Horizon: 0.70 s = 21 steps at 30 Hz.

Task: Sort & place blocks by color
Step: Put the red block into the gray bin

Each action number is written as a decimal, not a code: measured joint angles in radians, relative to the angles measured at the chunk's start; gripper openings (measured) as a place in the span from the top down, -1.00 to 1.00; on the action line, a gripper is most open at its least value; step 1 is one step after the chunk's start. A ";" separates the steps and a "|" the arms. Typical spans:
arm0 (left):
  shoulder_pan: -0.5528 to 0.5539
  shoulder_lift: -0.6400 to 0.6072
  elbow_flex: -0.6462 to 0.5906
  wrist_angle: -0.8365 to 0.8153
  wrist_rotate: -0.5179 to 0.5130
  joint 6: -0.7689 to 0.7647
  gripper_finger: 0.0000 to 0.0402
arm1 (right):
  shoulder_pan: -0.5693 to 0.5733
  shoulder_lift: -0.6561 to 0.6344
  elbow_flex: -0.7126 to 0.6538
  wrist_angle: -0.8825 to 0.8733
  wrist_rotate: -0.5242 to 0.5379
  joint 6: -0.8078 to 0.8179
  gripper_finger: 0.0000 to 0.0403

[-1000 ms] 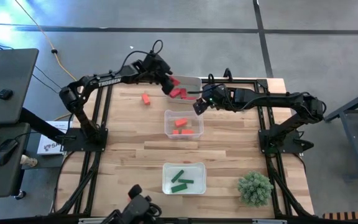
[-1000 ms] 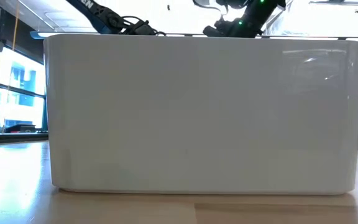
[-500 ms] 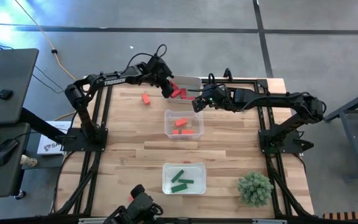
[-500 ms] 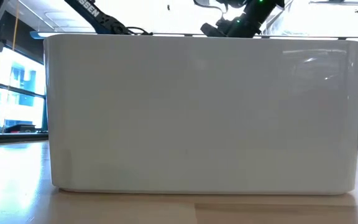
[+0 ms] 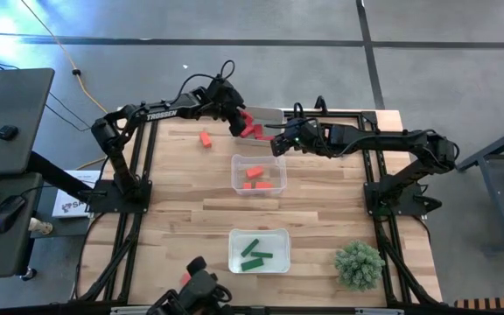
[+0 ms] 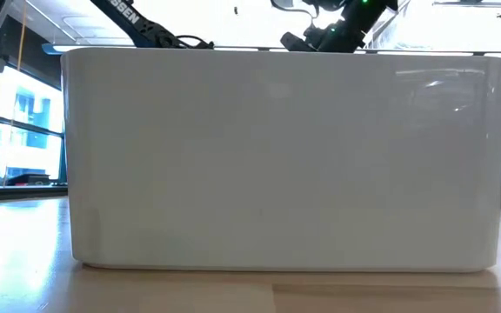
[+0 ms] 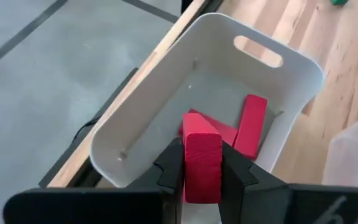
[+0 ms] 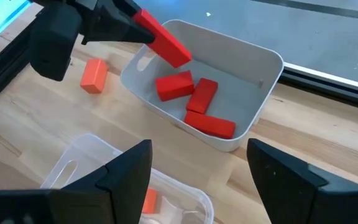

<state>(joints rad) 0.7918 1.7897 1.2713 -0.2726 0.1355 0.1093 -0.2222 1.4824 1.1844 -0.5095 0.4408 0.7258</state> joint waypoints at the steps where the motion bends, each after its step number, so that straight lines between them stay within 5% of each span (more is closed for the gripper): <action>1: 0.000 0.000 0.000 0.000 0.009 0.000 0.79 | 0.000 0.000 0.000 0.000 0.000 0.000 -0.25; 21: -0.010 0.079 0.001 0.062 0.065 -0.003 0.79 | 0.000 0.001 0.000 0.006 -0.026 0.026 -0.25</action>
<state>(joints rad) 0.7822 1.8683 1.2720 -0.2109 0.2005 0.1064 -0.2218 1.4830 1.1844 -0.5037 0.4145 0.7522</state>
